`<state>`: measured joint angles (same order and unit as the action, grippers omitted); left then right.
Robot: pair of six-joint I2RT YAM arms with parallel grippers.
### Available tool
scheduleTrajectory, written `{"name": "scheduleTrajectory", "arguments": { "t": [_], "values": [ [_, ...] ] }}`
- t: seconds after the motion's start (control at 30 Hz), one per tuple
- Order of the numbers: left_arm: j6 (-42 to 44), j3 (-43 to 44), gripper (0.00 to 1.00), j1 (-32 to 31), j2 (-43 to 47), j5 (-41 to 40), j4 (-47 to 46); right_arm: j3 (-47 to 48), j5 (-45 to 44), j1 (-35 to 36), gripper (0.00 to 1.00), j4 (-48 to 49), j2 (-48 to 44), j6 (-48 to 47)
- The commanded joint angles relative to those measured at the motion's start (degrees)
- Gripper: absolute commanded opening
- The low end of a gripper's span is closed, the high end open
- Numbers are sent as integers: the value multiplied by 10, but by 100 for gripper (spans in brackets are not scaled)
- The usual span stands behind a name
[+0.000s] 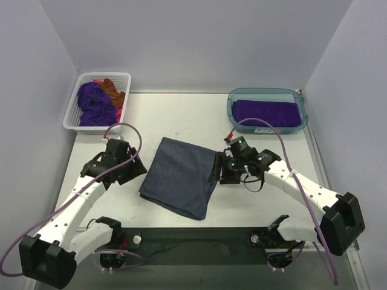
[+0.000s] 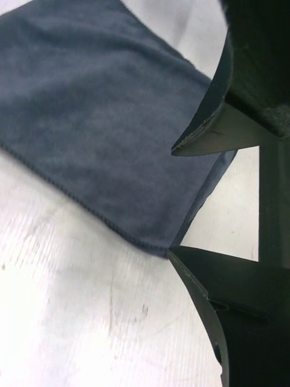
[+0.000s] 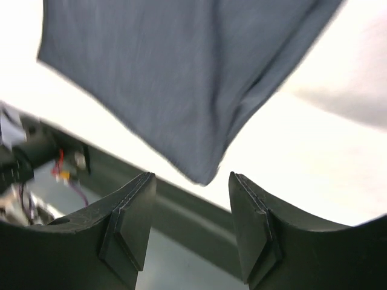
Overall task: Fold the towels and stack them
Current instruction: Fold the towel
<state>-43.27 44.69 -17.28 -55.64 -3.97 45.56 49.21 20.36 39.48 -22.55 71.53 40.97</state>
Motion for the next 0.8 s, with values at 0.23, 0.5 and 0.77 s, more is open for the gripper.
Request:
{"name": "scheduleTrajectory", "arguments": {
  "t": [0.23, 0.5, 0.77],
  "values": [
    [-25, 75, 57, -187, -127, 11, -20, 34, -114, -101, 43, 25, 26, -34],
    [-20, 54, 44, -268, -206, 21, -57, 26, -78, -182, 34, 171, 127, -5],
    [35, 105, 47, -394, -241, -12, -135, -8, -21, -220, 36, 328, 211, 70]
  ]
}}
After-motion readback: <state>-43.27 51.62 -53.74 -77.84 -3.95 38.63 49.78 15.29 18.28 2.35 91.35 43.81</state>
